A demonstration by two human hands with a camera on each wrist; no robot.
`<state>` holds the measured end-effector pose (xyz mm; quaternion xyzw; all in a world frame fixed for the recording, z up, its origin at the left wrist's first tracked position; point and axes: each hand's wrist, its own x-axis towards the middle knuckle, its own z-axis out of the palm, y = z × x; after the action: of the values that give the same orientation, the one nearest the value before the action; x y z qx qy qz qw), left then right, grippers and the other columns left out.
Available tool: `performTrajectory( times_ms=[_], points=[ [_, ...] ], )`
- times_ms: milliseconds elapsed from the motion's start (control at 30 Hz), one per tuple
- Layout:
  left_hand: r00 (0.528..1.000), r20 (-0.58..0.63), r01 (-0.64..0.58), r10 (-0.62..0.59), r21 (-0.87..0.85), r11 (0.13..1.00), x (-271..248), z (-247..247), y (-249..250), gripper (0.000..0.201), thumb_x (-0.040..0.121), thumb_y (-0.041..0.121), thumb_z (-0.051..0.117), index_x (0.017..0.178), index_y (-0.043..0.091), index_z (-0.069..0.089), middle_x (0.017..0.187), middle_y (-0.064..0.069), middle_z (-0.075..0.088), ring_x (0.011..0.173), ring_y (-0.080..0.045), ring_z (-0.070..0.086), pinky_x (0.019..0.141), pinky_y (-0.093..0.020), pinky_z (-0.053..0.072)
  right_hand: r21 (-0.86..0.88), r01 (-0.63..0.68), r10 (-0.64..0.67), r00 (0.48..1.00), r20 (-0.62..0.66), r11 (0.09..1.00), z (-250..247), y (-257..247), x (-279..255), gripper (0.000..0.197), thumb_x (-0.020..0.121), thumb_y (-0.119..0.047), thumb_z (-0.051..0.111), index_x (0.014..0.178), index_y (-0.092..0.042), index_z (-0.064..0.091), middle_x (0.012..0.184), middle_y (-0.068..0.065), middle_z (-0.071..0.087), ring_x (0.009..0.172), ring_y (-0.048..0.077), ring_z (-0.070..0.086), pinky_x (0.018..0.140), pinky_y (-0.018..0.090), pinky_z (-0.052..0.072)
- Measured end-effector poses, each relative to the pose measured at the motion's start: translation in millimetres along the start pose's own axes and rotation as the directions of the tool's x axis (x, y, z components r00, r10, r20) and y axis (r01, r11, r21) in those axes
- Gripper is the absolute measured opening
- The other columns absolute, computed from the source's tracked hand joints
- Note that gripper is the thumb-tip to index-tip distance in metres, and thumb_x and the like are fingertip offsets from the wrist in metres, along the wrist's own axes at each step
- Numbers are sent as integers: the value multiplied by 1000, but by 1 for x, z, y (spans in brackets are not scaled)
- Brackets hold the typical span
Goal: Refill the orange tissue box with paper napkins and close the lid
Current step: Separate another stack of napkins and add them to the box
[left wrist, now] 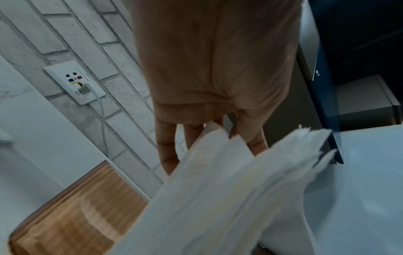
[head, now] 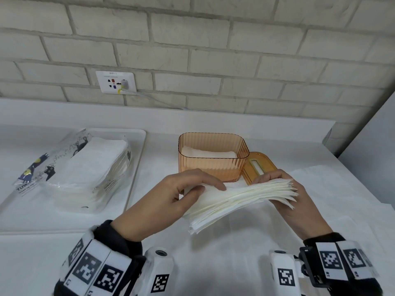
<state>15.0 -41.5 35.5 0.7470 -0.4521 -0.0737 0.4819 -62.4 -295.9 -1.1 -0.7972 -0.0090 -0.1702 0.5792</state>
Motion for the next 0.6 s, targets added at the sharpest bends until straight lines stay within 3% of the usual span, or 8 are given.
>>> performTrajectory(
  times_ms=[67, 133, 267, 367, 433, 500, 567, 600],
  points=[
    [1000, -5, -20, 20, 2, 1000, 1, 1, -2, 34, 94, 14, 41, 102, 34, 67, 98, 16, 64, 84, -20, 56, 76, -34, 43, -13, 5, -5, 1000, 2, 1000, 1, -3, 0, 46, 77, 23, 56, 80, -23, 65, 89, 0, 70, 85, 11, 67, 76, 11, 48],
    [999, -11, -35, 35, -14, 999, 2, 2, -3, 33, 92, 18, 39, 96, 29, 70, 96, 10, 65, 84, -18, 57, 74, -27, 43, -21, 3, -3, 1000, -6, 1000, 2, -3, 0, 36, 78, 18, 59, 81, -18, 64, 87, -4, 71, 85, 9, 66, 76, 11, 48],
    [997, -69, 27, -29, -37, 999, 4, 7, 2, 19, 83, 42, 50, 94, 30, 60, 92, 14, 66, 84, -5, 60, 67, -9, 41, -33, -44, 42, 998, -56, 998, 6, -8, 5, 35, 81, 10, 61, 90, -24, 60, 81, -24, 69, 76, -9, 62, 69, 3, 45],
    [985, -33, 171, -170, 14, 985, 11, 12, 3, 51, 67, 58, 70, 106, 45, 40, 94, 16, 64, 86, -1, 61, 75, -14, 45, -153, 16, -17, 1000, -7, 988, 7, -18, 16, 32, 81, 2, 66, 93, -27, 62, 90, -15, 69, 83, -1, 63, 73, 8, 46],
    [976, 15, 212, -215, 113, 971, 17, 17, 1, 51, 73, 48, 74, 109, 48, 38, 93, 16, 61, 81, -4, 60, 73, -19, 48, -197, 52, -51, 999, 10, 979, 8, -28, 23, 27, 80, -6, 70, 95, -27, 63, 93, -9, 69, 88, 7, 63, 76, 16, 47],
    [972, -7, 236, -237, 104, 966, 22, 21, -6, 32, 84, 33, 69, 107, 41, 50, 90, 19, 61, 79, -4, 61, 67, -17, 49, -166, 82, -83, 997, -1, 983, 8, -39, 29, 24, 79, -12, 71, 98, -26, 63, 94, -6, 69, 87, 9, 63, 73, 18, 48],
    [954, -50, 293, -296, -55, 954, 22, 22, -14, 17, 89, 25, 64, 98, 38, 57, 90, 18, 66, 82, -3, 65, 67, -14, 50, -49, 53, -57, 994, -91, 997, 8, -44, 31, 32, 80, -7, 70, 104, -26, 61, 95, -6, 69, 79, 2, 63, 66, 11, 47],
    [940, -71, 319, -333, -163, 934, 22, 23, -18, 14, 90, 23, 63, 96, 36, 60, 92, 14, 69, 83, -6, 67, 69, -16, 52, 19, 14, -12, 991, -133, 1000, 7, -43, 31, 40, 78, -9, 71, 110, -27, 57, 98, -7, 68, 81, 1, 63, 68, 12, 49]
  ],
)
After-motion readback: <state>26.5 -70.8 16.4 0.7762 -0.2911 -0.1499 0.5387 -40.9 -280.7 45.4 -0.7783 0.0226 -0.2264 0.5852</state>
